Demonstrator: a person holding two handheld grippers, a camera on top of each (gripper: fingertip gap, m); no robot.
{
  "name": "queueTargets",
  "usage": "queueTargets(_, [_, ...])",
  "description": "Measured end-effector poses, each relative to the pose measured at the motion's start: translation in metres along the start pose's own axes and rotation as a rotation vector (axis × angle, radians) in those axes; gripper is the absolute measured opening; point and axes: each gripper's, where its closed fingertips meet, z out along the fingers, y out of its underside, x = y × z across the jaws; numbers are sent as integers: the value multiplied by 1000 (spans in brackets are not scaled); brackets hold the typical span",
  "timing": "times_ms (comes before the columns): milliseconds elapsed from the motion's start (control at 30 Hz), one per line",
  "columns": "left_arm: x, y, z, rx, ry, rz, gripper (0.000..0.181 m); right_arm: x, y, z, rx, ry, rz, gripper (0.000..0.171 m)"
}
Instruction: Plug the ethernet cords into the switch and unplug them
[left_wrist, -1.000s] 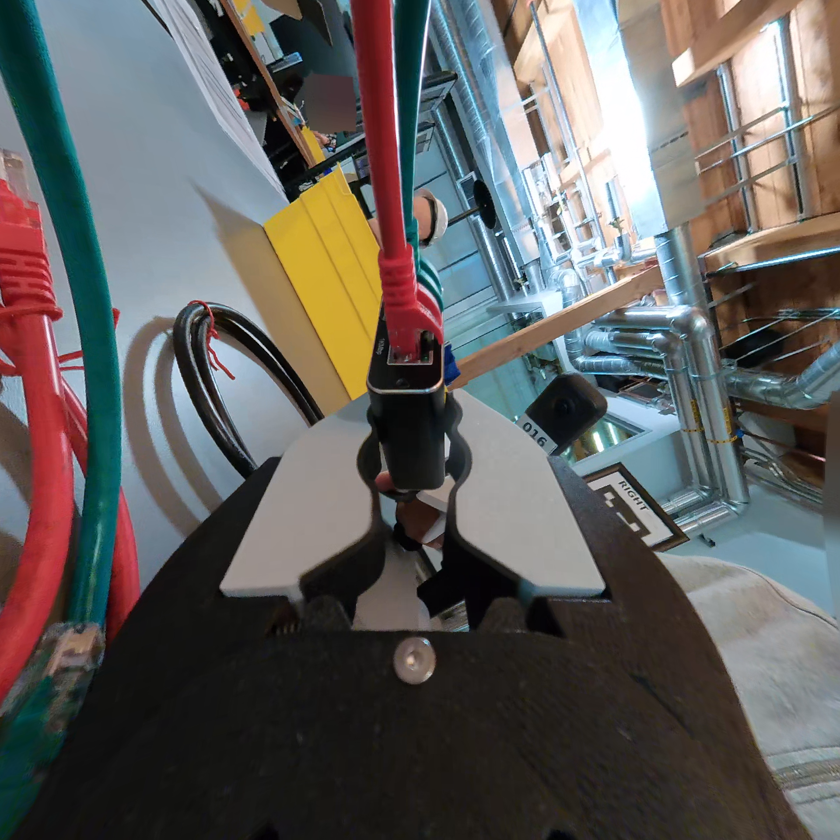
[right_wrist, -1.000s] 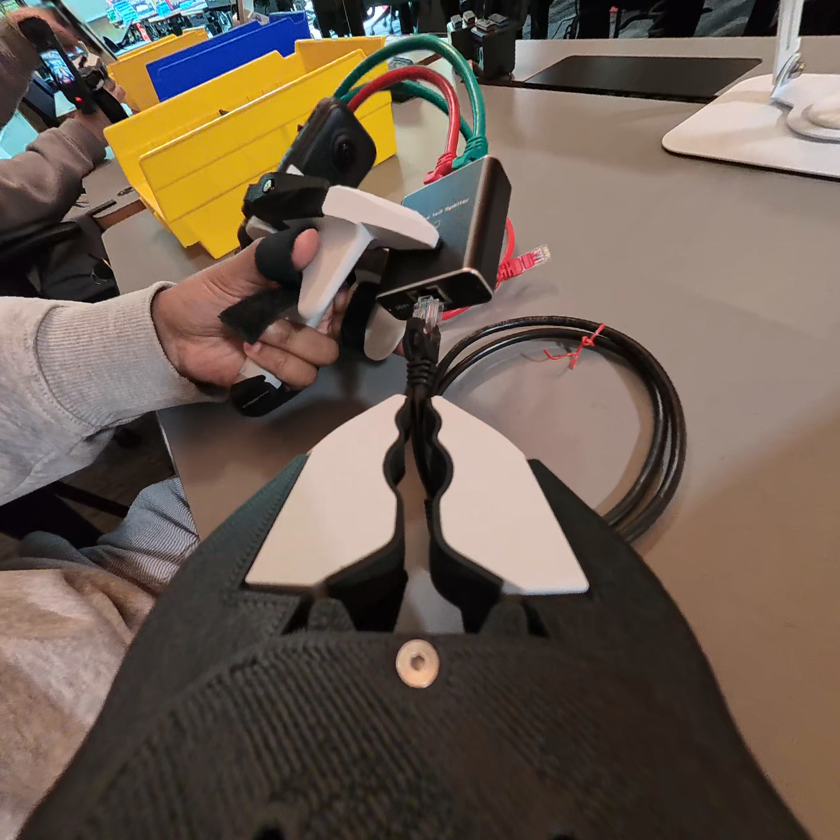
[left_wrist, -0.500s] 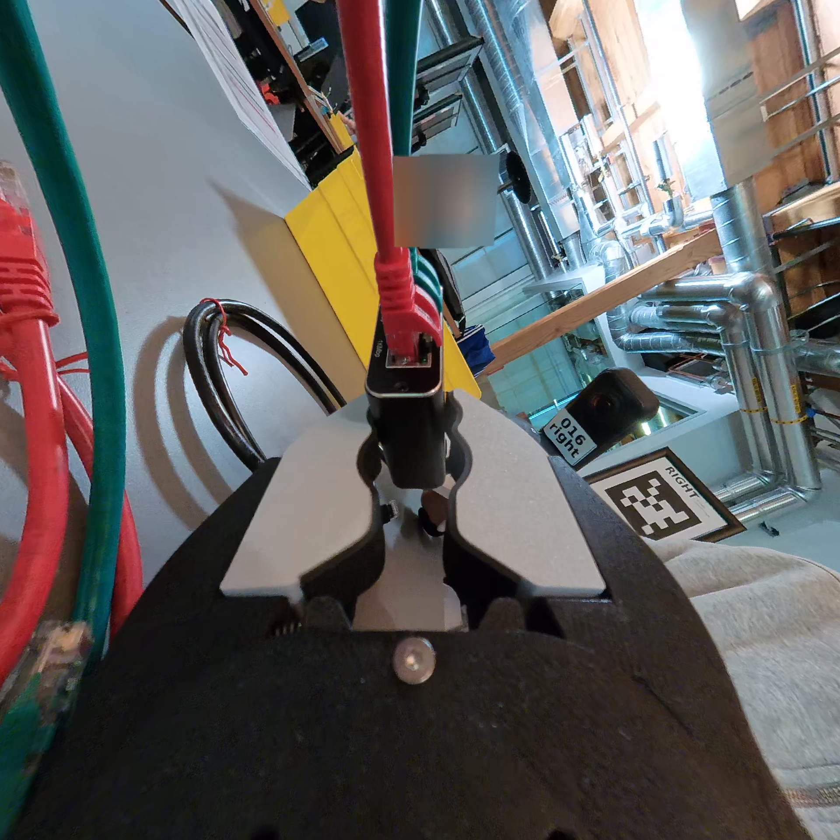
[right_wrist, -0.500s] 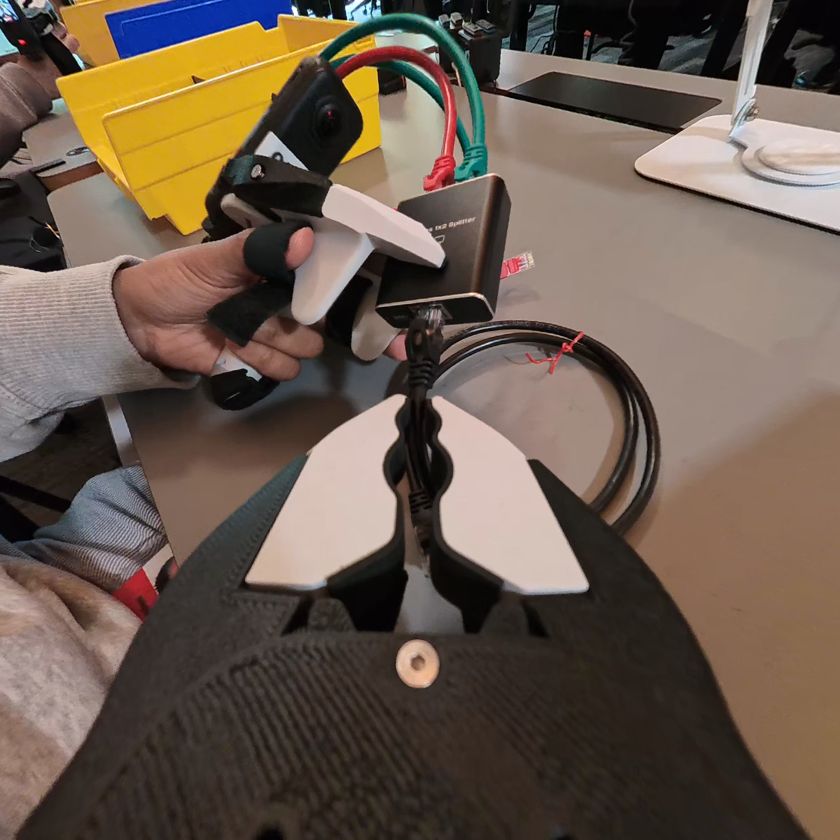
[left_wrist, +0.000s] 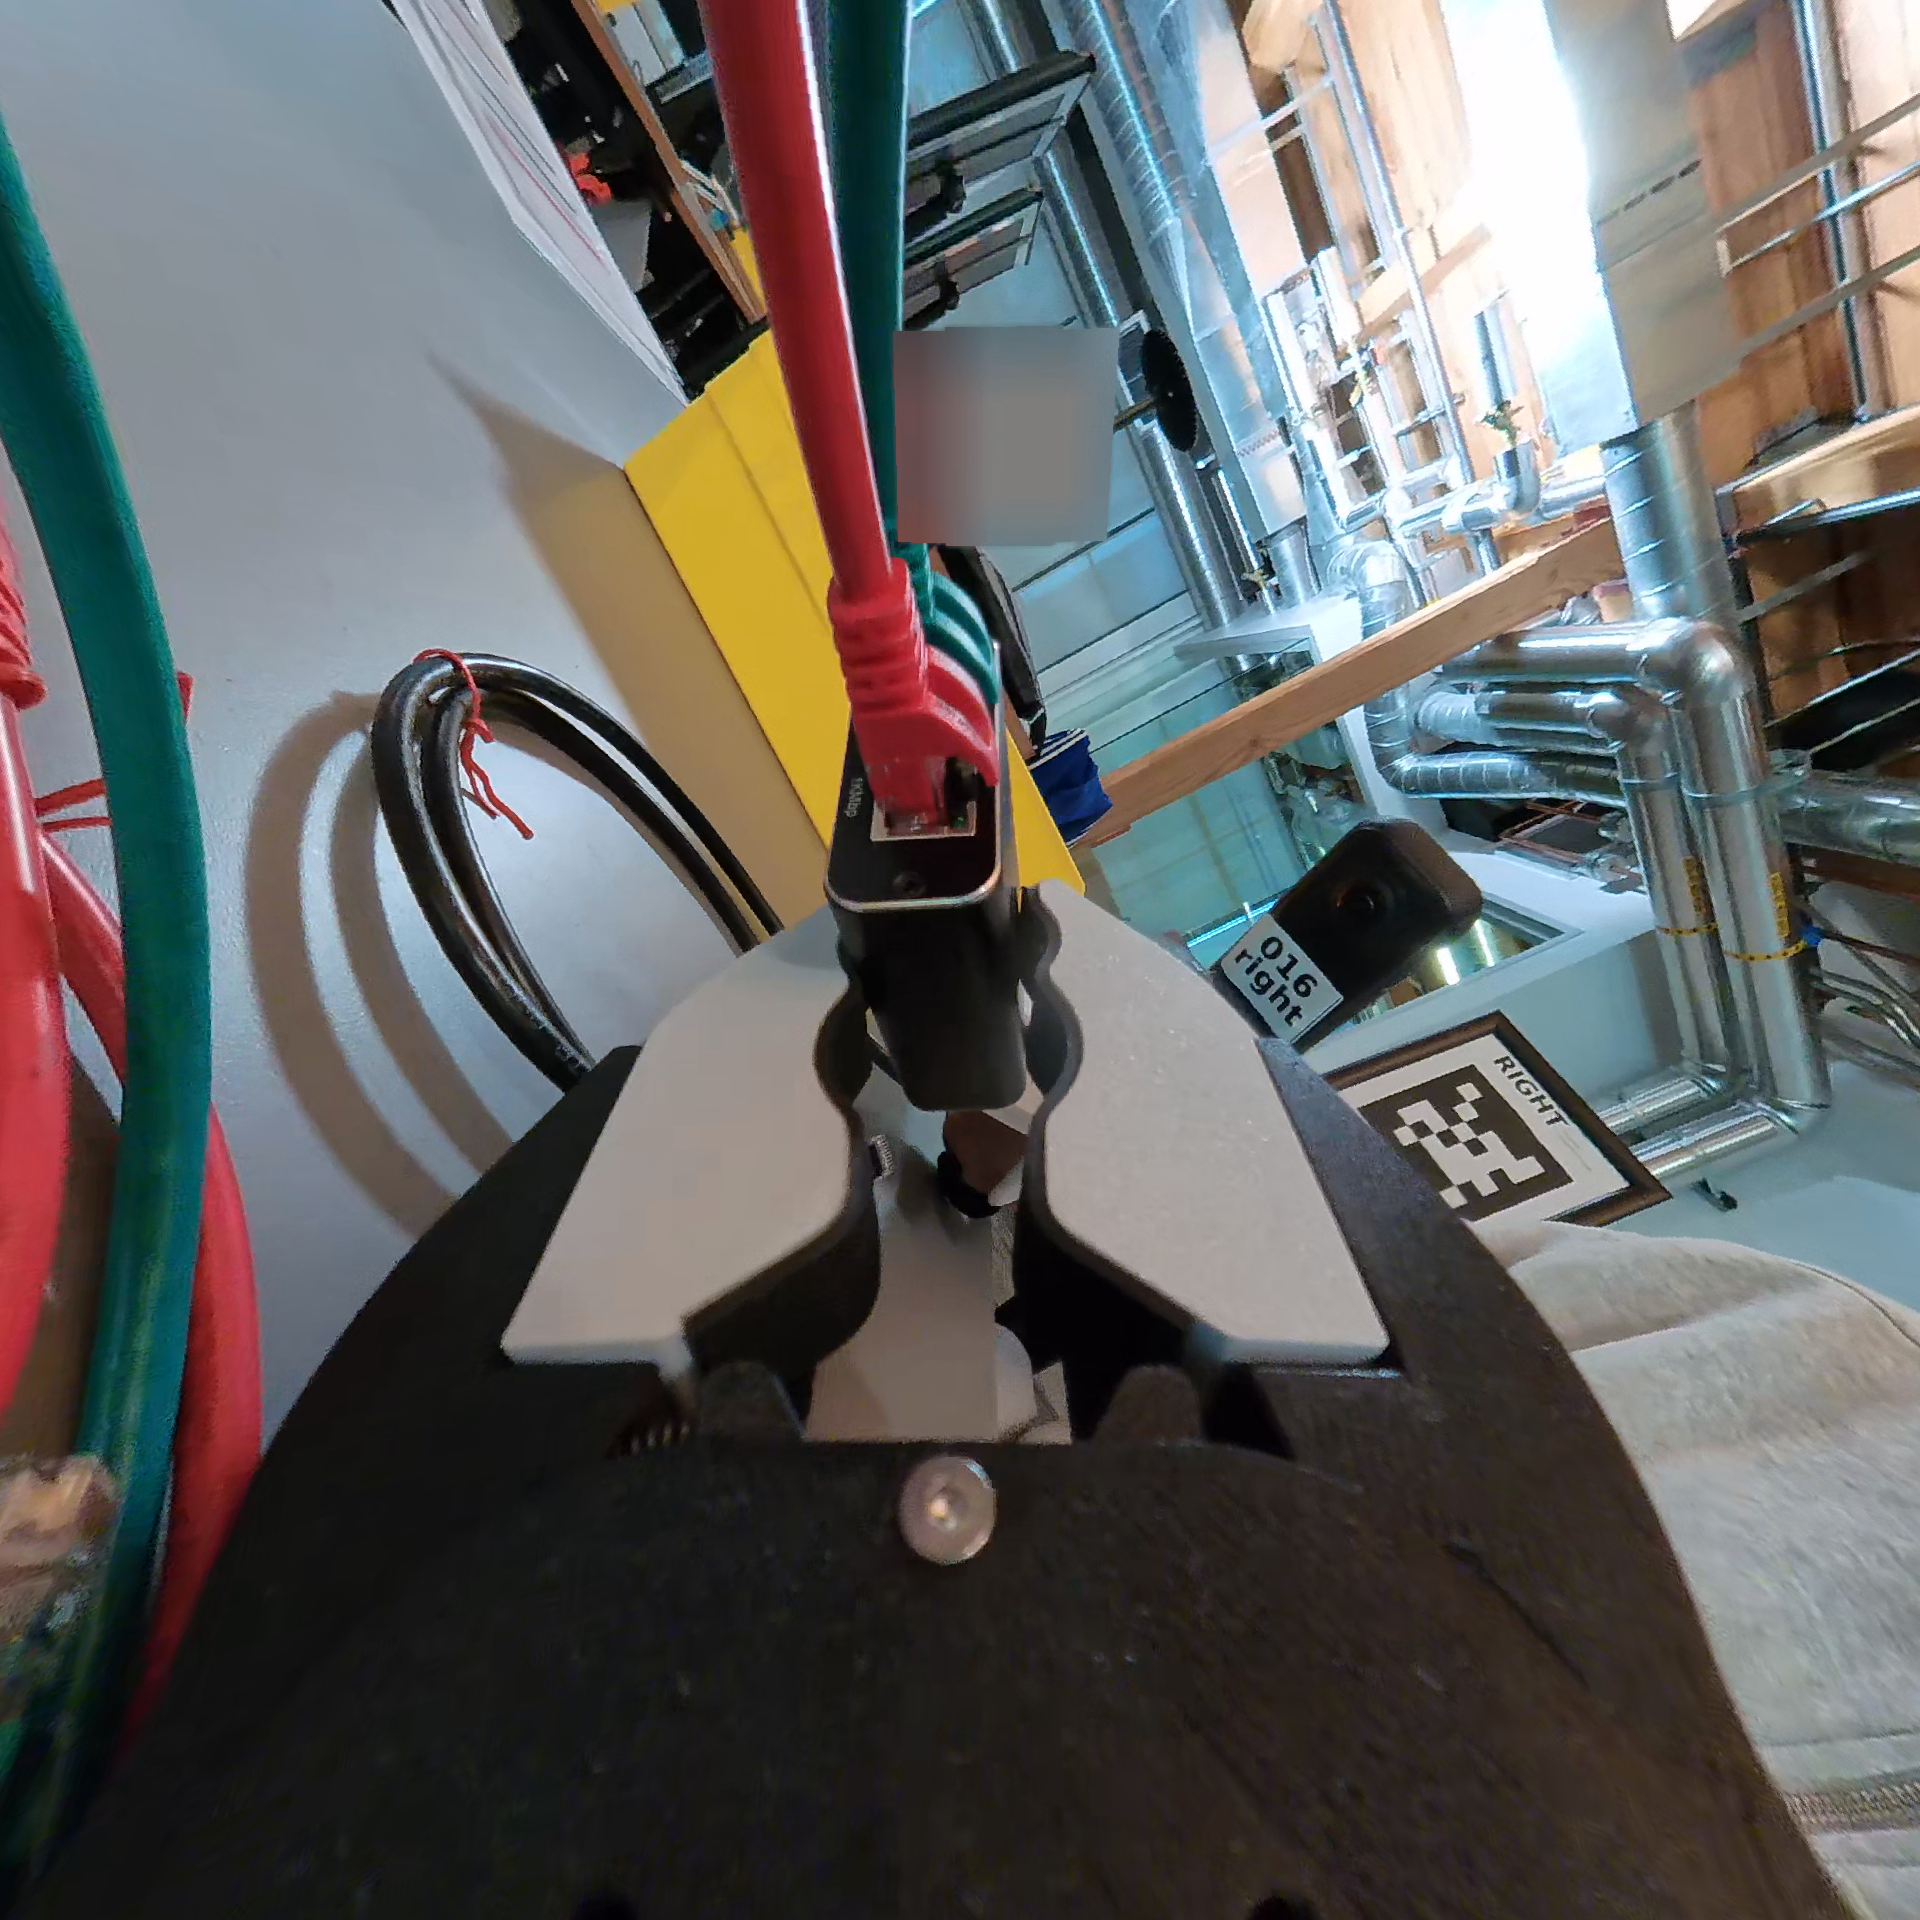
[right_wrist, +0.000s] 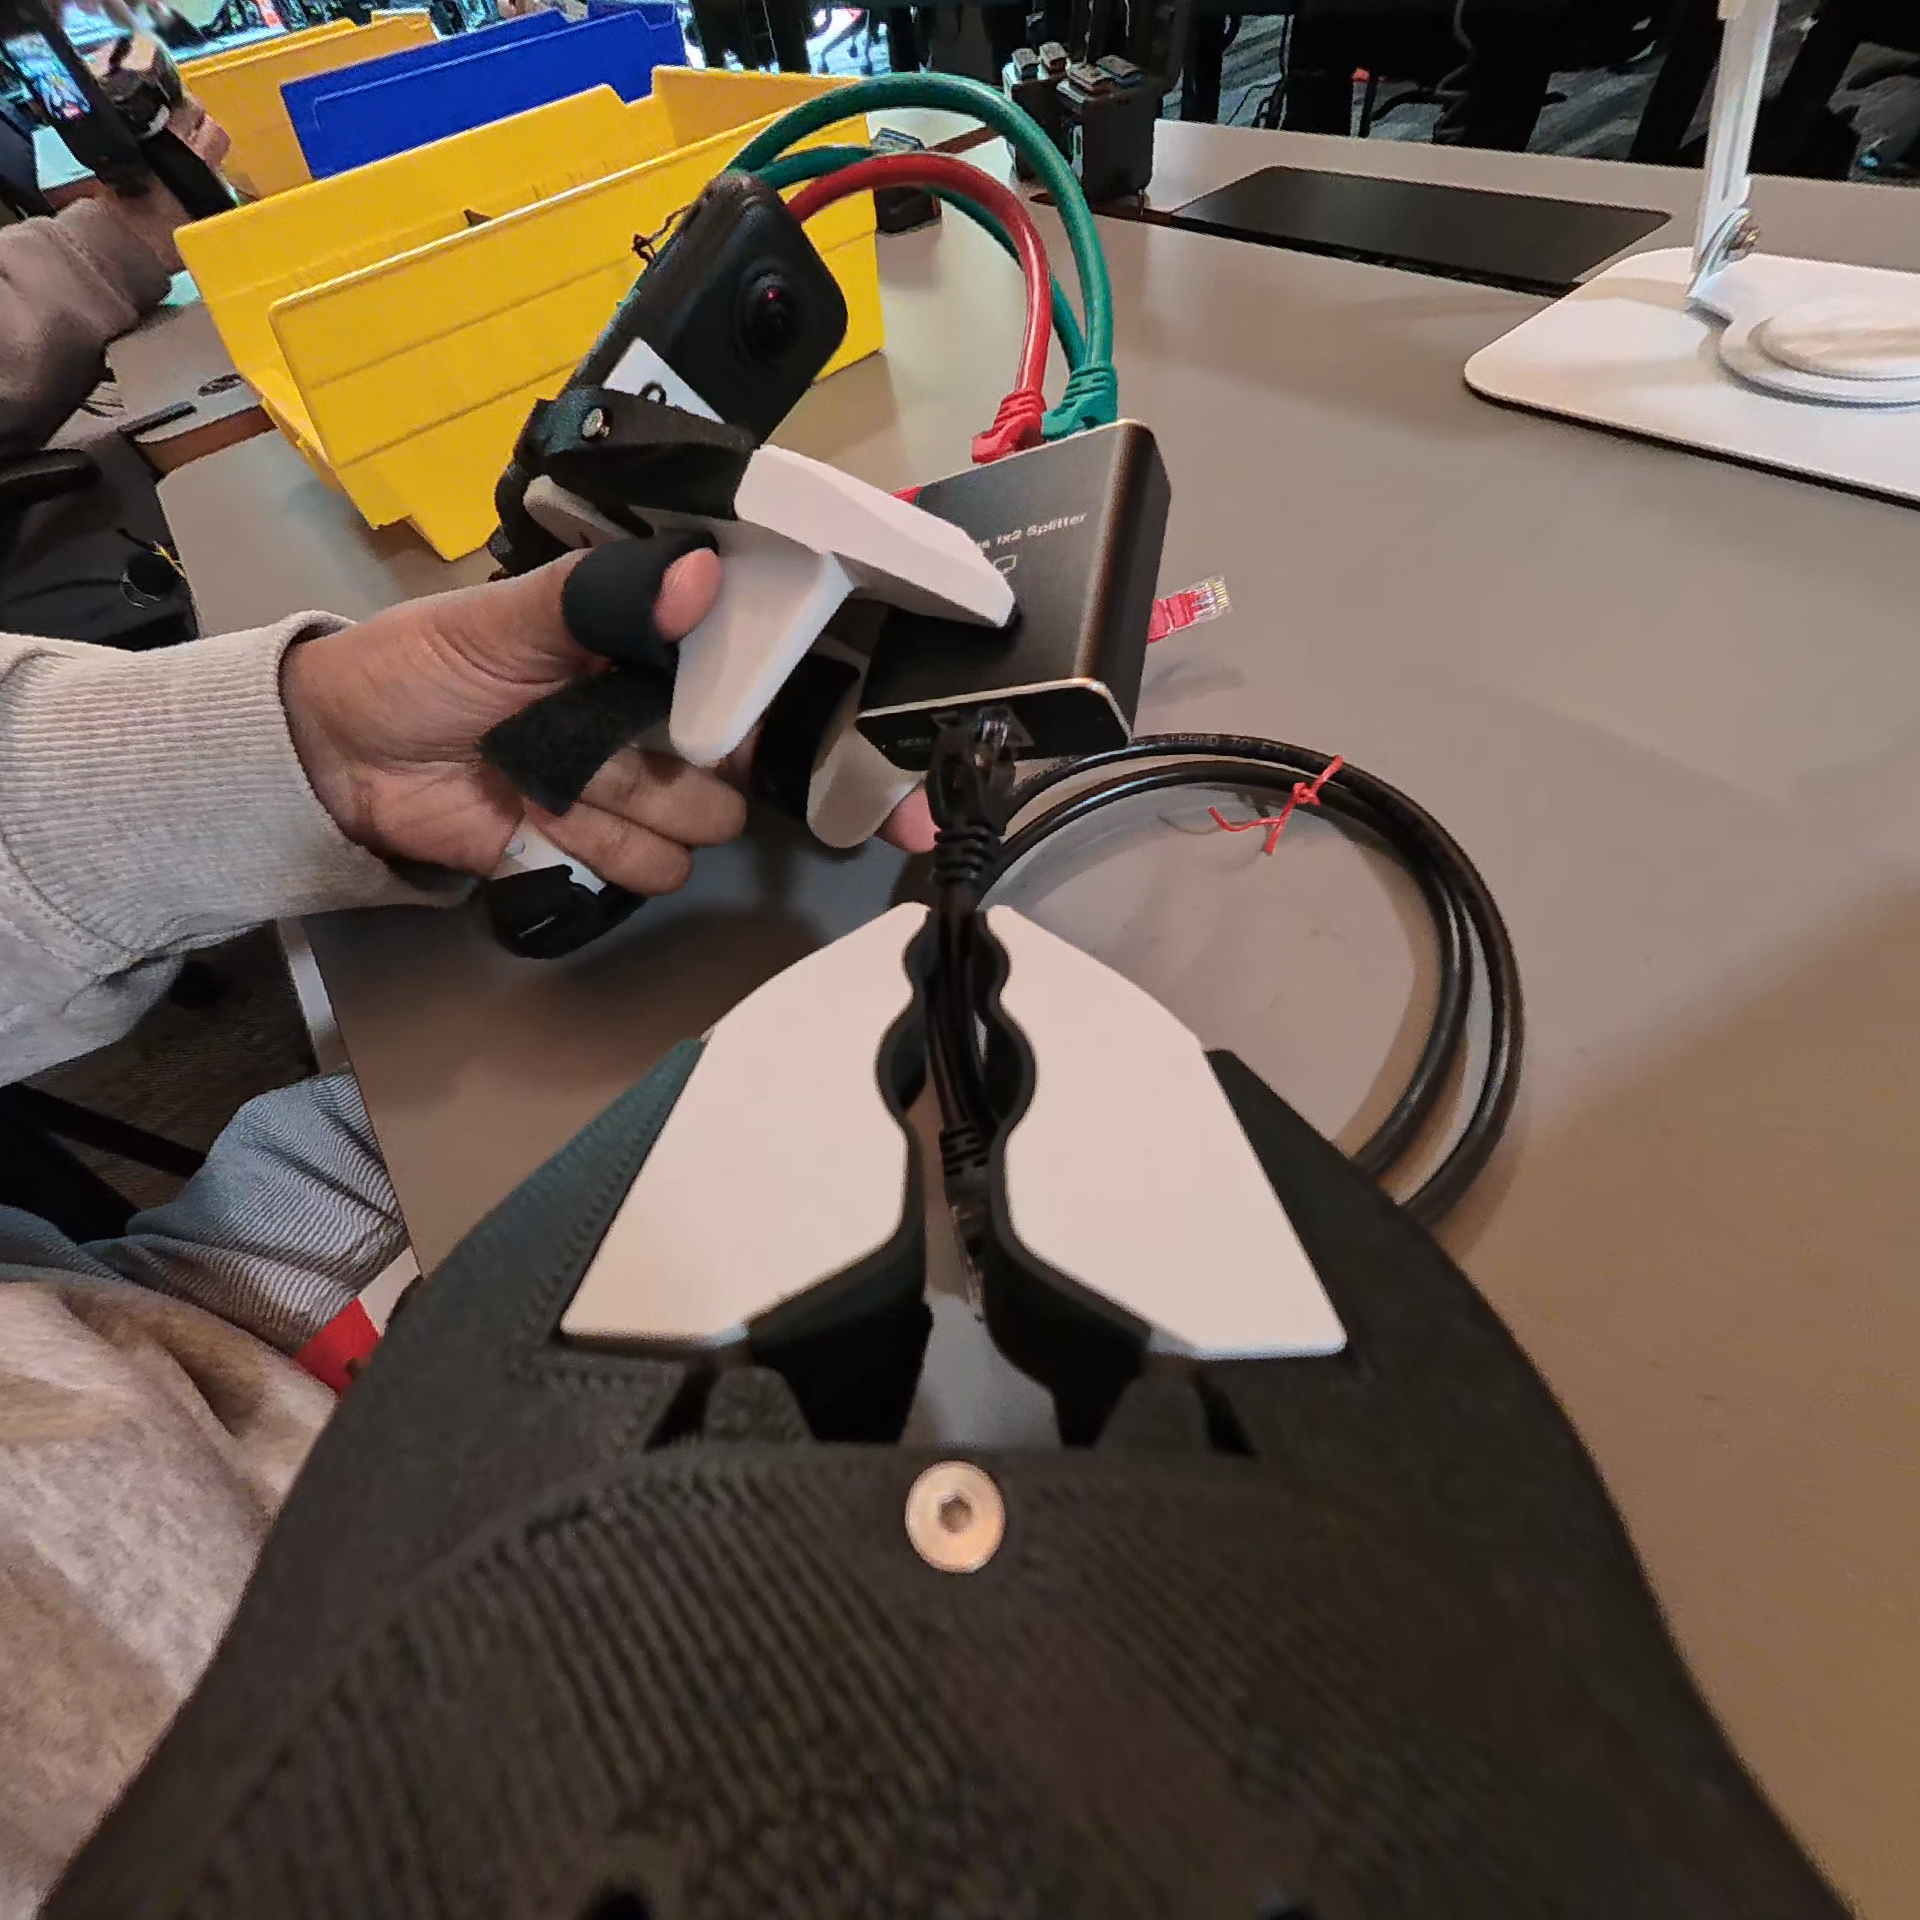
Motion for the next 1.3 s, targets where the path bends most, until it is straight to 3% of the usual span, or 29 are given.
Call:
queueTargets(400, [3,14,6,-95,-13,-8,27,2,2,-3,-5,-50,104,5])
queueTargets(967, [4,12,4,-88,20,9,26,-1,2,-1,-9,-48,78,5])
queueTargets(1300, [4,11,3,-69,17,10,25,-7,9,4,-60,-9,-20,15])
